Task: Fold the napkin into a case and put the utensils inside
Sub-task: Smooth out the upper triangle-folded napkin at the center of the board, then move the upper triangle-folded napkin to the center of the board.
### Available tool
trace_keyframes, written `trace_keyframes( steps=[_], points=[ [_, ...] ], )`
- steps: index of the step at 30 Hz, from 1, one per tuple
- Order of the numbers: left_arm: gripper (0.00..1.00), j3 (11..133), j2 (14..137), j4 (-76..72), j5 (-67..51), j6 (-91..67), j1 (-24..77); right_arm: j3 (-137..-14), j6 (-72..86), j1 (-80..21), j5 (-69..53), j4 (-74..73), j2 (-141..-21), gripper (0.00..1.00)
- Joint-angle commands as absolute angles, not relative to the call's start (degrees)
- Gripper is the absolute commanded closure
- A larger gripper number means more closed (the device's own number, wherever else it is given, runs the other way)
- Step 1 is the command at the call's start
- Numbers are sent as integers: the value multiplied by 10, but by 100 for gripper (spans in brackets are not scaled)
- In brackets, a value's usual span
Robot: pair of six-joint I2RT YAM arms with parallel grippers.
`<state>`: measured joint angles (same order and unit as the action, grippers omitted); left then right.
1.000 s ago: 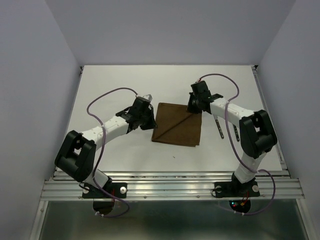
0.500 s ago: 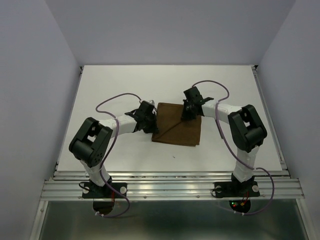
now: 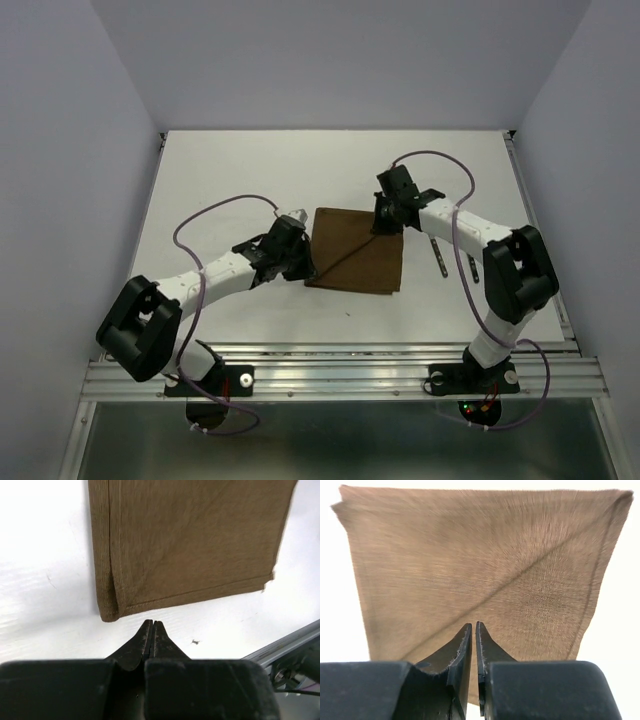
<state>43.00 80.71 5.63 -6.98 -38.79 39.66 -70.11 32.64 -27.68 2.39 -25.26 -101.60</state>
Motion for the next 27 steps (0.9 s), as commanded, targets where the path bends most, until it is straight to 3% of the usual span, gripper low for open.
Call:
trace_keyframes(
  steps=[1,6,12,18,27],
  points=[
    [100,501,760,118,-7,-355,387,-753,307,-278,59,-277,-960,86],
    [100,540,770,130,-23,-323,323,-730,328,-283,57,-274,-934,86],
    [100,556,844,120,-42,-310,270,-620,366,-307,49,-258,-902,86],
    [100,531,912,74,-79,-321,269,-554,387,-312,87,-279,-846,85],
    [100,483,947,33,-110,-341,299,-579,382,-312,143,-319,-828,78]
  ],
)
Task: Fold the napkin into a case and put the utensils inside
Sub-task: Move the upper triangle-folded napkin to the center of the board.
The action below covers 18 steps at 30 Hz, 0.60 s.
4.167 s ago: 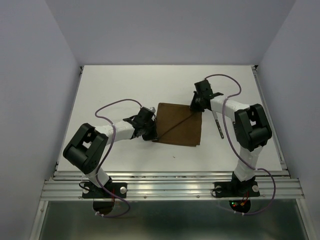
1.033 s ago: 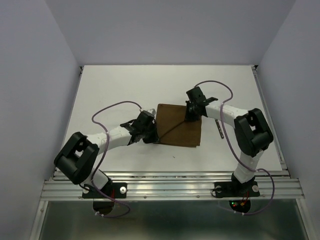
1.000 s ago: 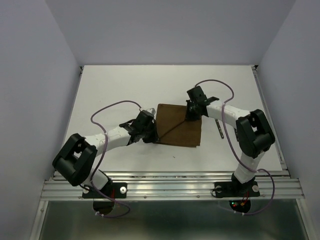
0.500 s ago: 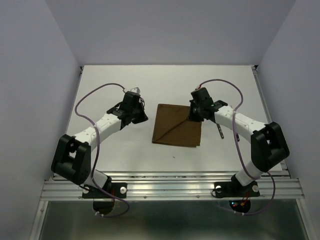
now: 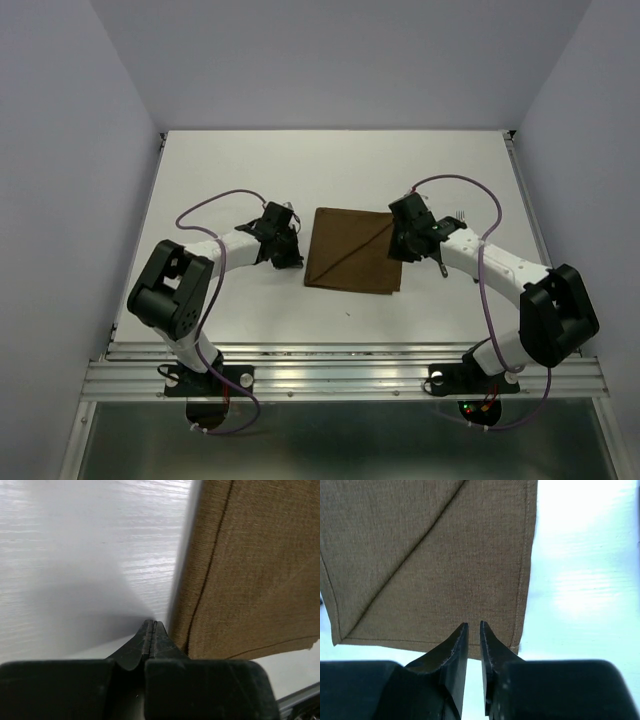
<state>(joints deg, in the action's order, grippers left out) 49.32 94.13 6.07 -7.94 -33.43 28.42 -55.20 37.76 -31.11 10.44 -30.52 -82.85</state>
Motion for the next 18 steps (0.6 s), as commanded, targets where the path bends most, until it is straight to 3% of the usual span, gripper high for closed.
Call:
trace_keyframes(
  steps=[1,12,18],
  points=[
    [100,483,951,29,-111,-344,306,-583,383,-312,145,-317,-828,77],
    [100,497,940,29,-126,-394,414,-597,370,-312,171,-313,-822,73],
    [100,472,873,48,-153,-411,435,-593,360,-312,190,-326,-796,70]
  ],
)
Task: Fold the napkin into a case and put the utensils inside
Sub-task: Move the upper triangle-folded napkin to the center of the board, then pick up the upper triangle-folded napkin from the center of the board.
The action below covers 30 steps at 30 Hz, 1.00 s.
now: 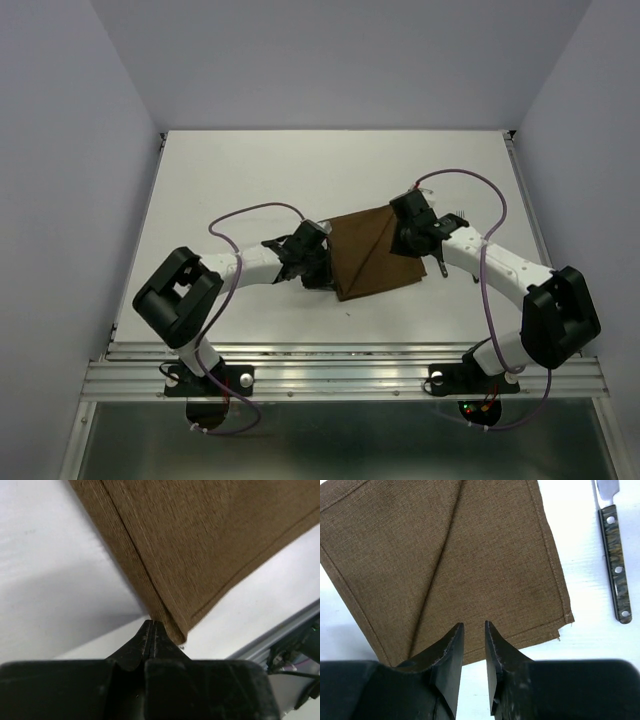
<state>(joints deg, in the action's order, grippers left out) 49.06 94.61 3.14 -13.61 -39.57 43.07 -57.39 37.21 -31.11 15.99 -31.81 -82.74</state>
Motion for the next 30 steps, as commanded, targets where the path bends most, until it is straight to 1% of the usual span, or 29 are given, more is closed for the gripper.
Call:
trace_keyframes(
  steps=[1,2,5,7,9,12,13,14,18,20,21,24,27,30],
  points=[
    [100,471,862,59,-143,-409,435,-593,358,-312,192,-329,-795,70],
    [100,476,854,88,-117,-404,433,-595,355,-312,193,-330,-796,70],
    [100,486,826,119,-93,-386,418,-606,345,-312,188,-337,-804,70],
    [100,490,816,129,-91,-377,382,-615,338,-312,184,-339,-816,70],
    [100,494,802,134,-92,-361,341,-632,333,-333,187,-340,-830,70],
    [100,503,796,142,-91,-346,300,-675,330,-394,220,-348,-861,69],
    [100,513,796,150,-87,-339,278,-688,329,-409,226,-354,-892,66],
    [100,519,796,156,-84,-337,269,-701,329,-435,231,-354,-908,66],
    [100,551,801,176,-73,-333,230,-750,330,-481,232,-343,-981,65],
    [100,556,797,180,-73,-334,214,-777,324,-495,233,-345,-1025,61],
    [99,559,795,180,-75,-335,209,-787,322,-502,236,-349,-1039,60],
    [92,555,792,179,-82,-336,193,-813,314,-533,243,-368,-1085,53],
    [88,546,792,175,-89,-332,184,-817,310,-550,243,-372,-1106,48],
    [87,536,792,170,-96,-330,178,-816,314,-557,245,-375,-1114,48]
  ],
)
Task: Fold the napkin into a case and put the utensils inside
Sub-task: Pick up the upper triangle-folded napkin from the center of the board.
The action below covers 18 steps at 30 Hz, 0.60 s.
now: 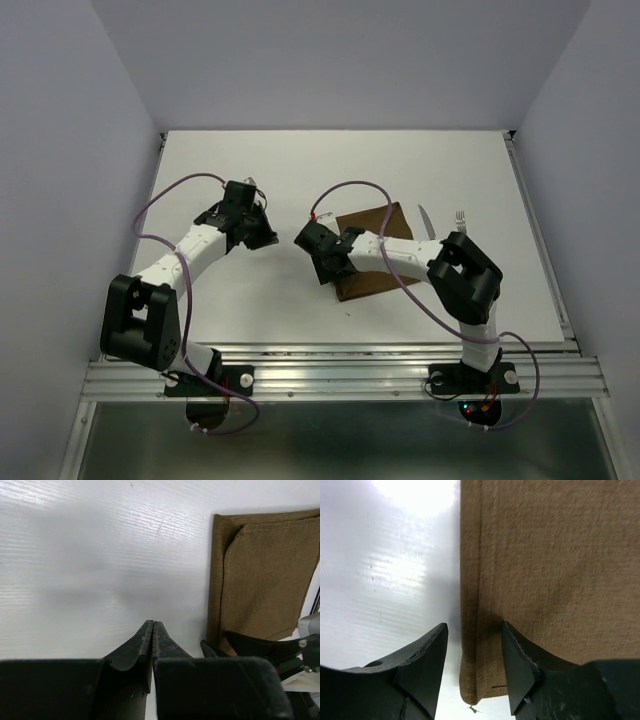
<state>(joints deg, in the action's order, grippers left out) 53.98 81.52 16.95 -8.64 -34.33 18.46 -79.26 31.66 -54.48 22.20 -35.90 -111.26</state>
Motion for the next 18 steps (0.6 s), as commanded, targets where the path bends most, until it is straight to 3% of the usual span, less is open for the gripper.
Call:
trace_keyframes(
  steps=[1,9,18],
  points=[
    [87,530,794,168,-98,-330,176,-815,316,-562,246,-375,-1118,48],
    [87,515,798,155,-112,-326,172,-804,336,-584,270,-393,-1127,52],
    [87,512,803,149,-117,-330,171,-788,339,-590,311,-374,-1136,73]
  ],
)
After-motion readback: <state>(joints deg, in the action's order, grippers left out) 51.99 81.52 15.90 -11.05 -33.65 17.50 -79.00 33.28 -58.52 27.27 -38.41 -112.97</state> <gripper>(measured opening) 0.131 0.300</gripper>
